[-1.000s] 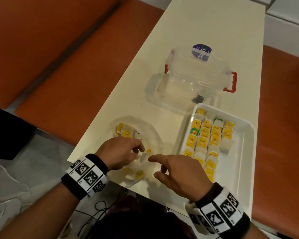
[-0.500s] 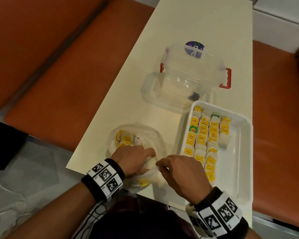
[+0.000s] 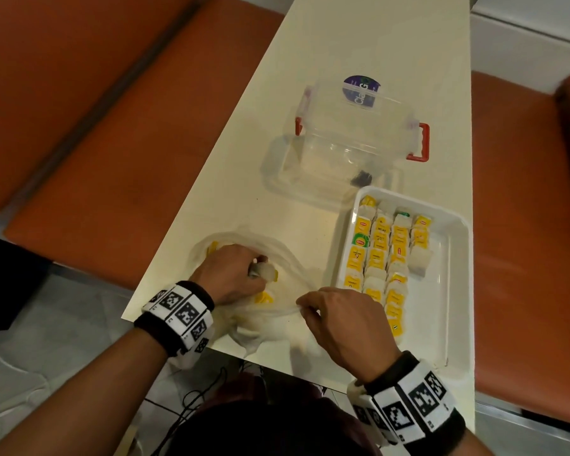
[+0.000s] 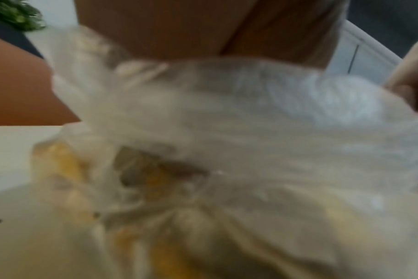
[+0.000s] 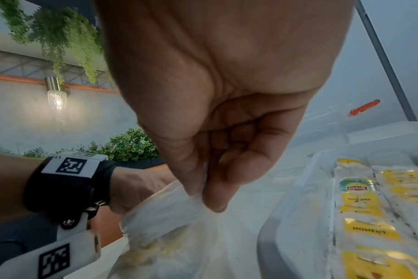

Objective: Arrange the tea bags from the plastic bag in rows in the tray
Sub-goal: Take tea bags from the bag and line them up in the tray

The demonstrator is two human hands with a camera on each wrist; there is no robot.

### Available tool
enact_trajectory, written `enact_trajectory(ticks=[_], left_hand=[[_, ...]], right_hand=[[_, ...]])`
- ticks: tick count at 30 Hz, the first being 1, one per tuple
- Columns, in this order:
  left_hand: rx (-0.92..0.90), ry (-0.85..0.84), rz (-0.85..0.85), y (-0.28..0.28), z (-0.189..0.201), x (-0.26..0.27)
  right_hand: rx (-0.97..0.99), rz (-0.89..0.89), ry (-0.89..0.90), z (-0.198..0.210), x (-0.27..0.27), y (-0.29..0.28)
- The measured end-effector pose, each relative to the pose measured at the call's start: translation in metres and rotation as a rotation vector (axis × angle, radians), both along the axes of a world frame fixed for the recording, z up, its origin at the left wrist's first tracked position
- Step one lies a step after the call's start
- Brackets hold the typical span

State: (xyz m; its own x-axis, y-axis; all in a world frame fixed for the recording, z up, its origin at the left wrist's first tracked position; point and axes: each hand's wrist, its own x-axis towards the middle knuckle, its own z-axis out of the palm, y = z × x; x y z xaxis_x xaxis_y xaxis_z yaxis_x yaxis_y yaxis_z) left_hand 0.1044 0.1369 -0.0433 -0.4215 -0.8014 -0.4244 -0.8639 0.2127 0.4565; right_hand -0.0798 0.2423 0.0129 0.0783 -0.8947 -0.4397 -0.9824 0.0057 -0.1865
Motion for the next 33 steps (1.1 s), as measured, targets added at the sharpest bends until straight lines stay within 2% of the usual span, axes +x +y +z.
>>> enact_trajectory(ticks=[5, 11, 16, 19, 24, 30, 33], left_hand=[[0.189, 0.232, 0.188, -0.001, -0.003, 0.01], [0.565, 0.735, 0.552, 0.003, 0.001, 0.012], [0.761, 1.008, 0.655, 0.014, 0.022, 0.003], [0.888, 1.186, 0.784, 0.024, 0.026, -0.002], [1.01, 1.331, 0.937, 0.032, 0.028, -0.012], [0.983, 1.422, 0.977, 0.034, 0.037, -0.028], [0.981, 1.402, 0.953, 0.033, 0.04, -0.036]], right_hand=[[-0.021, -0.01, -0.017, 0.001, -0.001, -0.002], [-0.049, -0.026, -0.027, -0.003, -0.005, -0.007], [-0.079, -0.068, -0.084, -0.009, -0.013, -0.011], [-0.085, -0.095, -0.125, -0.01, -0.017, -0.013], [-0.112, -0.135, -0.196, -0.007, -0.024, -0.016], [-0.11, -0.152, -0.381, 0.005, -0.035, -0.013], [-0.11, -0.152, -0.503, 0.007, -0.035, -0.019]])
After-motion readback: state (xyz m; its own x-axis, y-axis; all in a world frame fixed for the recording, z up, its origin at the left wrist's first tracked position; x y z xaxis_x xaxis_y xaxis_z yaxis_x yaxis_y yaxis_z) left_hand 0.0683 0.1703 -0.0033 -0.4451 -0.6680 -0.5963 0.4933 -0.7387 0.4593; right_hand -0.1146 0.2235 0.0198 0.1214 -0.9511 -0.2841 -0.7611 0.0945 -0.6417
